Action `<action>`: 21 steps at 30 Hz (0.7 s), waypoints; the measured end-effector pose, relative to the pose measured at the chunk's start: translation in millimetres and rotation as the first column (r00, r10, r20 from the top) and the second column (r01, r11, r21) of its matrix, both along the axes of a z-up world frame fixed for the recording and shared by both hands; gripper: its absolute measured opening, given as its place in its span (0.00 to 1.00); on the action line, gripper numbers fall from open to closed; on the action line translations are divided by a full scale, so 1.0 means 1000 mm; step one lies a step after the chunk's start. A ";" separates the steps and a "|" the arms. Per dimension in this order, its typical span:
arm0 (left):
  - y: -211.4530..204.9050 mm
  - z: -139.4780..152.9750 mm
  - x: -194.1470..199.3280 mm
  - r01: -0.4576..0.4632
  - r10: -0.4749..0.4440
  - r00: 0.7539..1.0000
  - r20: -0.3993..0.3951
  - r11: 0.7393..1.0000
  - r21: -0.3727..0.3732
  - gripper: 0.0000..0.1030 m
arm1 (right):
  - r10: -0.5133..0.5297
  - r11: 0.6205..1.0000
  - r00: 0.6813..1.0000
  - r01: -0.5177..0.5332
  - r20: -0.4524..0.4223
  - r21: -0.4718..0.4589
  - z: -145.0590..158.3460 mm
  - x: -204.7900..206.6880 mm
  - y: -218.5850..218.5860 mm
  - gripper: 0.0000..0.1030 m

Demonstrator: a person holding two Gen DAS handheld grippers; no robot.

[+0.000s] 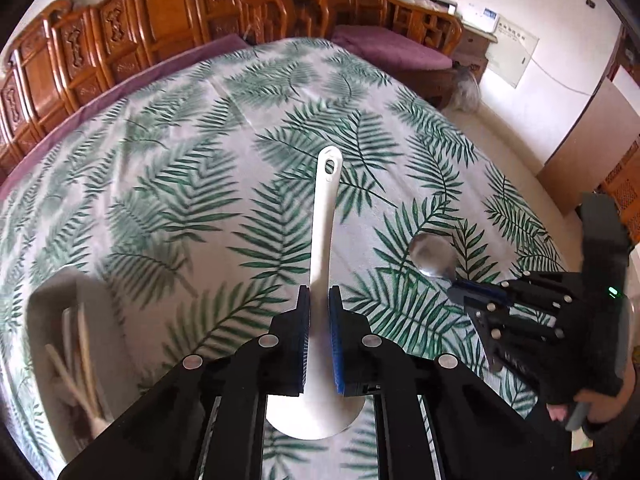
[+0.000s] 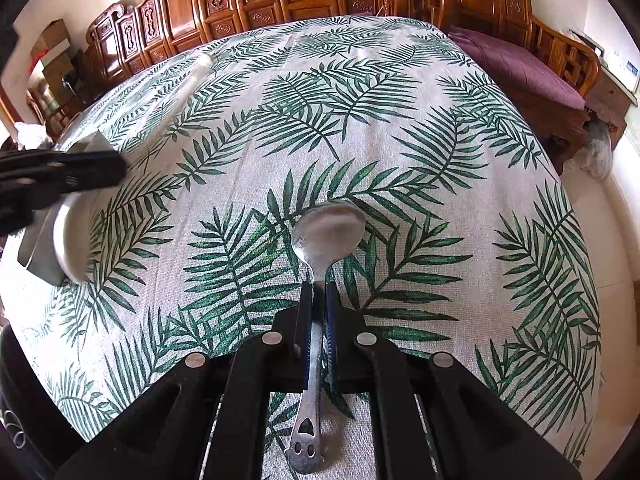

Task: Organize utensils
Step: 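Carry the white spoon and metal spoon over the grey tray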

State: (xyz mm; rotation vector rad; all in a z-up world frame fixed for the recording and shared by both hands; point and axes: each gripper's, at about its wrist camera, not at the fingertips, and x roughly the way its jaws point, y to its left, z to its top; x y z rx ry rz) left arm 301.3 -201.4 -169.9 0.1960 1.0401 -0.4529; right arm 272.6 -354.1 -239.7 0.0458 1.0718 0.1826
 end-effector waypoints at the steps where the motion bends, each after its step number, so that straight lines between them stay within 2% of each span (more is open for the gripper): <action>1: 0.007 0.004 -0.003 -0.006 0.006 1.000 0.007 1.000 -0.006 0.08 | -0.001 1.000 1.000 0.001 0.002 0.001 0.000 0.000 0.000 0.07; 5: 0.029 0.015 -0.010 -0.028 0.028 0.999 0.027 1.000 -0.014 0.08 | -0.011 0.999 1.000 0.011 0.021 -0.039 0.004 -0.001 0.004 0.06; 13: 0.073 0.041 -0.016 -0.075 0.077 0.994 0.083 0.997 -0.036 0.08 | 0.004 1.000 0.998 -0.002 0.061 -0.031 0.030 -0.001 0.018 0.06; 21: 0.122 0.052 -0.019 -0.147 0.152 0.983 0.103 0.988 -0.056 0.08 | 0.056 0.998 0.995 -0.053 0.083 -0.040 0.050 -0.001 0.055 0.06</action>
